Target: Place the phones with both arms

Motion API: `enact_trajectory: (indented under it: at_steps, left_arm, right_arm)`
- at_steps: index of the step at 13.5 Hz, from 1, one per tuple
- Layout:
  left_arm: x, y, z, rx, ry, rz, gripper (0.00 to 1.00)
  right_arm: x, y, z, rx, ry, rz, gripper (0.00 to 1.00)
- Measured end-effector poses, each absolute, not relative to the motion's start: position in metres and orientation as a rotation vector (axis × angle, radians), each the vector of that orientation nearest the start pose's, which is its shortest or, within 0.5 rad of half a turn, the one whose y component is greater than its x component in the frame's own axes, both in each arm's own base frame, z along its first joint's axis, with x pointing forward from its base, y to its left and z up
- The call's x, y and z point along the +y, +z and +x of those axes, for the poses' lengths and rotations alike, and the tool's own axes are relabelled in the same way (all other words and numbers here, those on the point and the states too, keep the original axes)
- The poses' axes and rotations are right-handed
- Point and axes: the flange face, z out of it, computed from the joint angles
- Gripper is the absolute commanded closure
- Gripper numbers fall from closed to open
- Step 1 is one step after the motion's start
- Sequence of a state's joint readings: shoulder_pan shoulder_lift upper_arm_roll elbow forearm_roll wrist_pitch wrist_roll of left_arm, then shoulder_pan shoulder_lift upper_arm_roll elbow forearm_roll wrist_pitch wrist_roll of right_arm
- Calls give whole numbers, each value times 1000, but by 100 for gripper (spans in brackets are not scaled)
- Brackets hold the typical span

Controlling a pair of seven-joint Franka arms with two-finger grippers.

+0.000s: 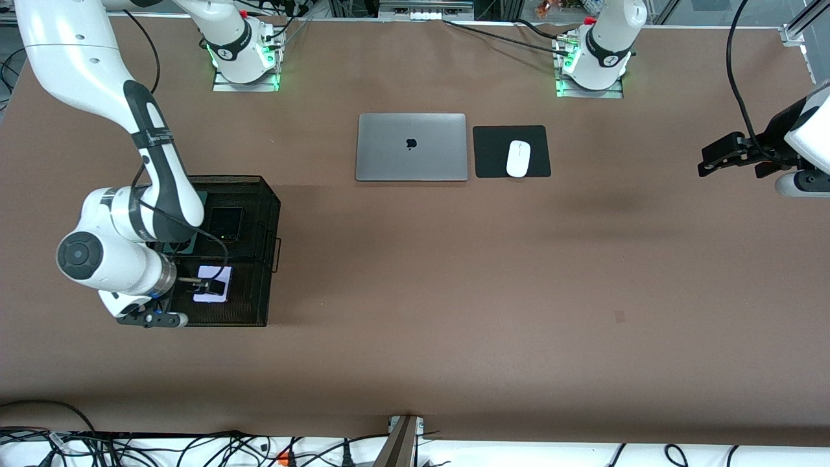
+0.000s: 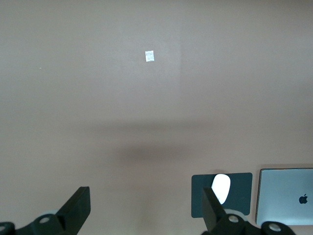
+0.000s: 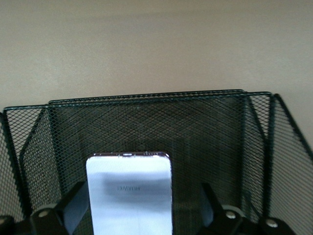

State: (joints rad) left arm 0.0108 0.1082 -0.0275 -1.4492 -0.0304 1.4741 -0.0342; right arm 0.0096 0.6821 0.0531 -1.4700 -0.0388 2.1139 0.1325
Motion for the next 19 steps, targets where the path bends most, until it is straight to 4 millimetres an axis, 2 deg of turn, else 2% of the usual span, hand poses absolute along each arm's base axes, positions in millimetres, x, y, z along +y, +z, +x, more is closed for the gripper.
enact_trajectory:
  at_steps: [2,5,8,10,12,15,19]
  left_arm:
    - [-12,612,578,-25,133,-3170,0]
    - [-12,612,578,-25,135,-3170,0]
    - [-11,612,577,-28,140,-3169,0]
    - [-10,612,577,-32,141,-3169,0]
    - [-8,611,577,-38,142,-3169,0]
    - [-6,611,577,-44,143,-3169,0]
    - [-6,611,577,-44,144,-3169,0]
  right_arm:
    - [30,305,716,111,153,-3147,0]
    - [18,389,713,126,225,-3125,0]
    - [22,473,688,131,209,-3098,0]
    - [30,513,664,156,181,-3099,0]
    - [44,528,636,139,125,-3149,0]
    - [55,522,600,142,114,-3182,0]
    - [38,515,594,212,125,-3147,0]
